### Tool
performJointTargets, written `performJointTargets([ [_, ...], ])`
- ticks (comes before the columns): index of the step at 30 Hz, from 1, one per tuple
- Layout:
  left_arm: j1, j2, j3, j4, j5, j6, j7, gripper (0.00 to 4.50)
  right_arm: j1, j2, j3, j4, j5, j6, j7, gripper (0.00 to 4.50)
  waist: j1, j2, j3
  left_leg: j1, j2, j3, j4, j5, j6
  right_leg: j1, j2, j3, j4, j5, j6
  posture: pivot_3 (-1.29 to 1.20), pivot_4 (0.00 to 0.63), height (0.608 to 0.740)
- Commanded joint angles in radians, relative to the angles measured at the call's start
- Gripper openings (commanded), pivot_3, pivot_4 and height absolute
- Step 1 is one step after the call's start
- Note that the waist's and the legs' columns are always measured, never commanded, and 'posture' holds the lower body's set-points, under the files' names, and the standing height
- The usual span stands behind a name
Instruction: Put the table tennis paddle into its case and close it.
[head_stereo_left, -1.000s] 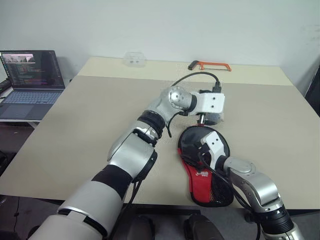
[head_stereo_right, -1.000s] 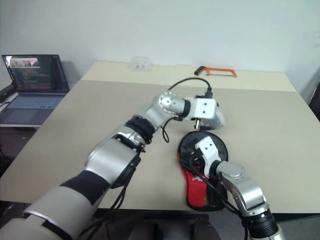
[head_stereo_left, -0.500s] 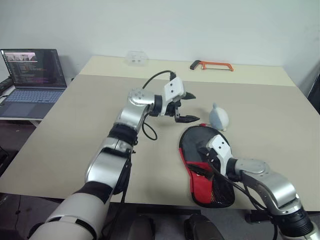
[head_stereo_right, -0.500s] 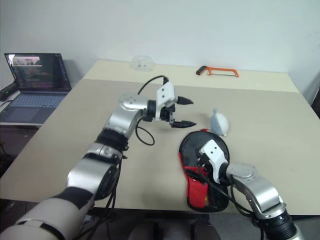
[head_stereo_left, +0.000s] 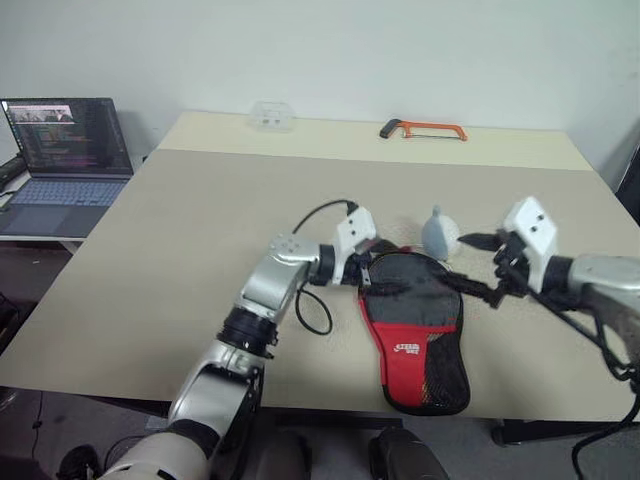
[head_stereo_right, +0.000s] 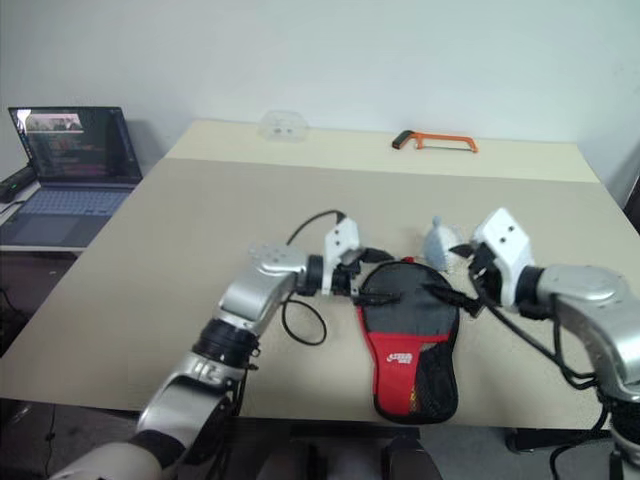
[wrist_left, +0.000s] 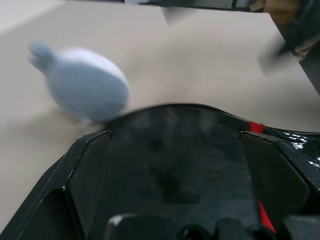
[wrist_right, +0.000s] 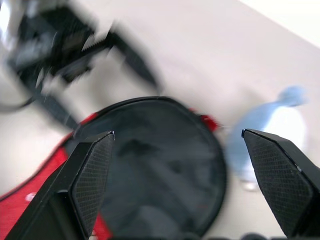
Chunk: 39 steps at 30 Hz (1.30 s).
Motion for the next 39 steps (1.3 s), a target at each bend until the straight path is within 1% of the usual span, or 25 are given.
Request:
performJointTargets([
  [1,0.025,-0.044,-0.031,-0.038,-0.008,-0.011,0.051,4.48,-0.112,0.023,0.016,0.111,-0.051,-0.047,-0.061,4.5,-0.004,0.0,0.0,0.0,0.0,0.0,0.0,0.0,0.0,0.0,0.0,0.0,0.0,0.0,0.0,0.0,0.15,0.74],
  [4,0.033,-0.07,-0.027,0.001,-0.016,-0.017,0.082,4.48,-0.174,0.047,0.066,0.203,-0.117,-0.077,-0.113,4.5,-0.003,0.001,0.0,0.002,0.0,0.001,0.0,0.0,0.0,0.0,0.0,0.002,0.001,0.0,0.0,0.0,0.15,0.74],
  [7,0.02,-0.113,-0.023,0.164,0.047,-0.113,0.218,4.48,-0.299,0.155,0.117,0.41,-0.239,-0.083,-0.293,4.5,-0.006,0.002,0.0,0.002,0.0,0.001,0.0,0.0,0.0,0.0,0.0,0.002,0.0,0.0,0.0,0.0,0.15,0.74],
  [8,0.026,-0.115,-0.04,0.191,0.069,-0.145,0.236,4.48,-0.324,0.185,0.12,0.457,-0.256,-0.077,-0.324,4.5,-0.006,0.002,0.0,0.003,0.0,0.002,0.0,0.0,0.0,0.0,0.0,0.003,0.001,0.0,0.0,0.0,0.15,0.74],
  [10,0.034,-0.117,-0.066,0.226,0.098,-0.193,0.255,4.48,-0.348,0.219,0.134,0.511,-0.281,-0.088,-0.338,4.5,-0.002,0.002,0.0,0.002,0.0,0.003,-0.001,0.0,0.0,0.0,0.0,0.003,0.001,0.0,0.0,0.0,0.15,0.74],
  [13,0.052,-0.146,-0.073,0.259,0.116,-0.222,0.311,4.48,-0.372,0.29,0.125,0.58,-0.299,-0.12,-0.382,4.5,0.002,0.004,-0.001,0.0,0.0,0.003,-0.001,0.0,0.0,-0.001,0.0,0.003,0.0,0.0,0.0,0.0,0.15,0.74],
  [15,0.055,-0.181,-0.057,0.263,0.103,-0.204,0.349,4.48,-0.388,0.343,0.098,0.633,-0.31,-0.152,-0.437,4.5,0.004,0.004,-0.001,0.0,0.0,0.003,-0.001,0.0,0.0,-0.001,-0.001,0.003,-0.001,0.0,0.0,0.0,0.15,0.74],
  [17,0.057,-0.194,-0.069,0.256,0.11,-0.207,0.354,4.48,-0.401,0.378,0.072,0.668,-0.304,-0.158,-0.468,4.5,0.004,0.004,-0.001,0.0,-0.001,0.003,0.0,0.0,0.0,-0.001,-0.002,0.003,0.0,0.0,0.0,0.0,0.15,0.74],
  [24,0.049,-0.21,-0.082,0.253,0.121,-0.208,0.357,4.48,-0.404,0.417,0.08,0.679,-0.302,-0.14,-0.466,4.5,0.002,0.005,-0.002,0.001,-0.001,0.003,-0.001,0.0,0.0,0.0,-0.002,0.001,0.0,0.001,0.0,0.0,0.15,0.74],
  [27,0.035,-0.225,-0.07,0.272,0.117,-0.203,0.37,4.48,-0.405,0.442,0.06,0.699,-0.315,-0.135,-0.513,4.5,0.001,0.005,-0.002,0.001,-0.001,0.003,-0.001,0.0,0.0,0.0,-0.002,0.001,0.0,0.001,0.0,0.0,0.15,0.74],
  [29,0.026,-0.237,-0.067,0.288,0.119,-0.203,0.38,4.48,-0.403,0.457,0.049,0.698,-0.306,-0.128,-0.517,4.5,0.002,0.005,-0.002,0.0,-0.001,0.003,-0.001,0.0,0.0,0.0,-0.002,0.001,0.0,0.001,0.001,0.0,0.15,0.74],
  [37,0.019,-0.25,-0.086,0.328,0.147,-0.197,0.402,4.48,-0.385,0.471,0.057,0.695,-0.318,-0.086,-0.529,4.5,0.001,0.006,-0.002,0.001,-0.001,0.003,-0.001,0.0,0.0,0.0,-0.002,0.001,0.0,0.001,0.001,0.0,0.15,0.74],
  [39,0.017,-0.256,-0.062,0.348,0.134,-0.18,0.422,4.48,-0.385,0.48,0.043,0.714,-0.32,-0.073,-0.55,4.5,0.001,0.006,-0.002,0.001,-0.001,0.003,-0.001,0.0,0.0,0.0,-0.002,0.001,0.0,0.001,0.001,0.0,0.15,0.74],
])
